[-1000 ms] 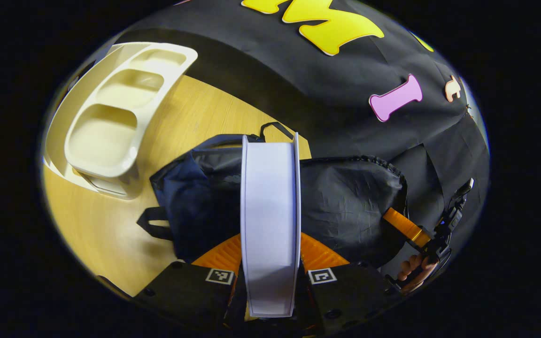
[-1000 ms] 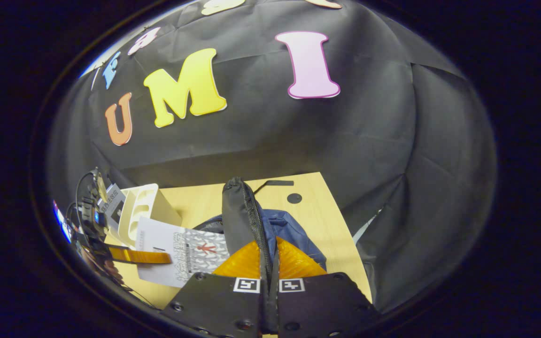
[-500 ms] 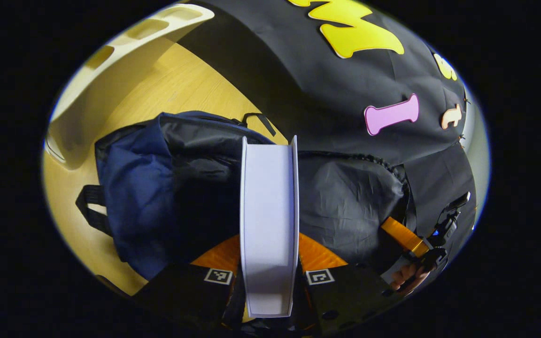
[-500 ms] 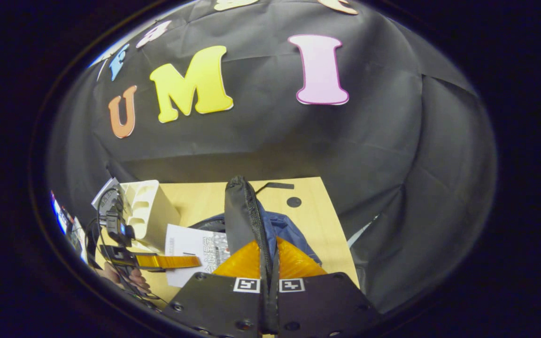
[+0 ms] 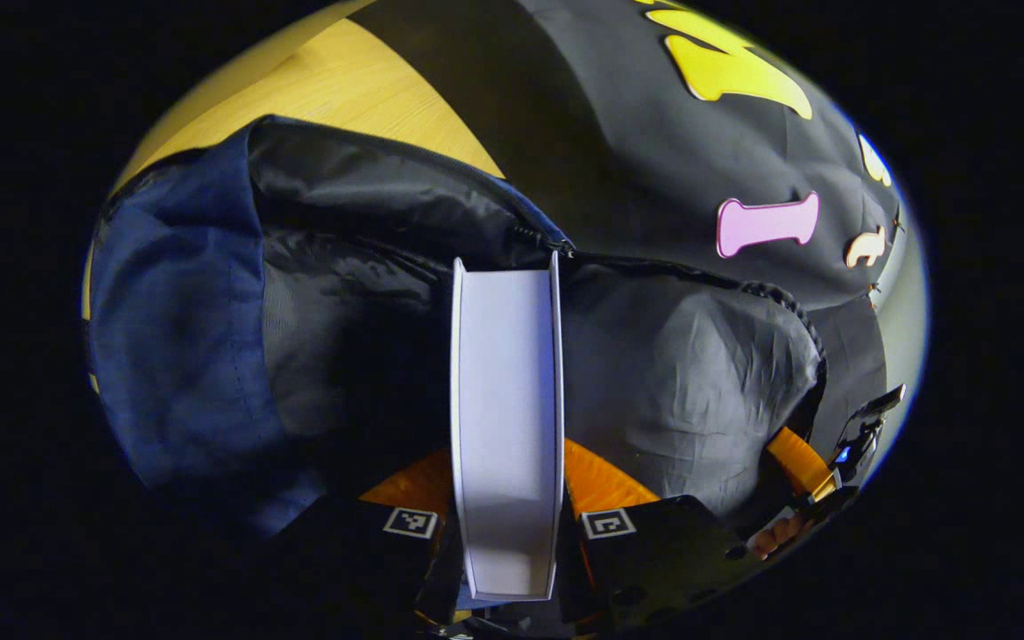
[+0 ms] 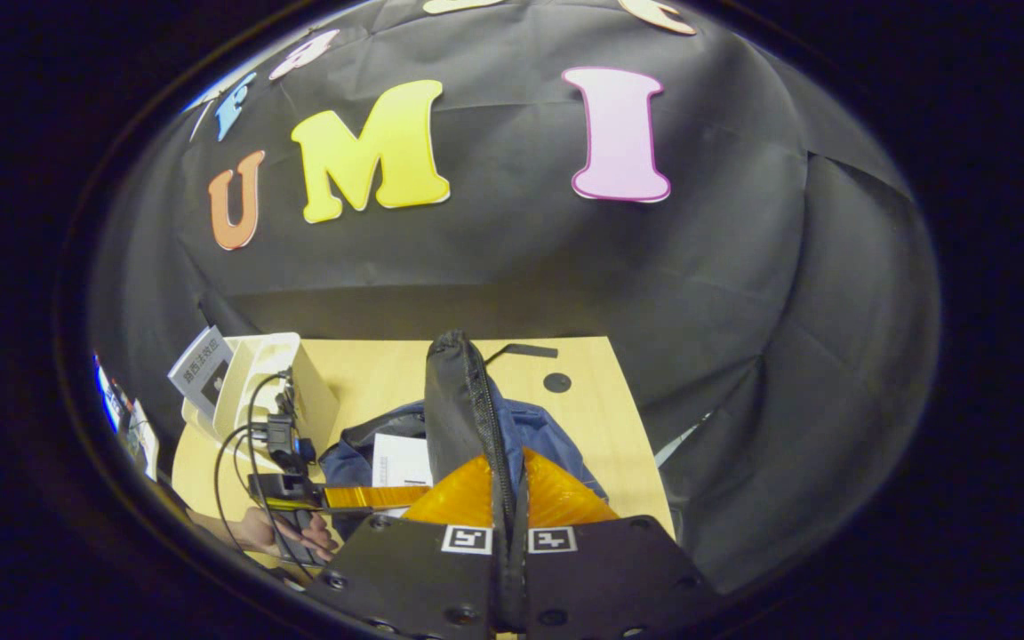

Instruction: Open the schoolbag, grab two books from the bookshelf and put them into the schoolbag.

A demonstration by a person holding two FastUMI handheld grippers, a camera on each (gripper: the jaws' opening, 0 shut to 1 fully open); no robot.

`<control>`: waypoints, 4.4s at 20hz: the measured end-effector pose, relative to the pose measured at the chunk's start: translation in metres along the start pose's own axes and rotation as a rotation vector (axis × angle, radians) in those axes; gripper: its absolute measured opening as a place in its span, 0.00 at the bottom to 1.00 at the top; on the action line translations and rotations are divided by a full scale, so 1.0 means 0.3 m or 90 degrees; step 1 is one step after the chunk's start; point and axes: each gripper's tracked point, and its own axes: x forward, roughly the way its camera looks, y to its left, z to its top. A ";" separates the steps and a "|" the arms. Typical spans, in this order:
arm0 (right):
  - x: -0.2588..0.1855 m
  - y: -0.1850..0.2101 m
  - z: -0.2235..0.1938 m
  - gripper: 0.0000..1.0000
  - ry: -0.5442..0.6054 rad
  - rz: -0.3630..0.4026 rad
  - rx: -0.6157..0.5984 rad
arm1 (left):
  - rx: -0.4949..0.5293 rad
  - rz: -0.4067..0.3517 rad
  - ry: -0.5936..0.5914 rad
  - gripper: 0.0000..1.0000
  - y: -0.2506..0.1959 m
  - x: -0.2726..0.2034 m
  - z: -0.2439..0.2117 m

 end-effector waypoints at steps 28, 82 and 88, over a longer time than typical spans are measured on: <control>0.011 0.182 -0.113 0.00 0.011 -0.005 -0.038 | 0.379 0.613 -0.067 0.88 -0.033 -1.116 0.356; 0.050 0.149 -0.115 0.02 0.025 -0.037 -0.043 | 0.161 0.711 0.121 0.45 0.120 -1.553 0.802; 0.032 0.173 -0.118 0.00 0.017 -0.019 -0.045 | 0.195 0.652 0.053 0.44 -0.148 -1.699 0.672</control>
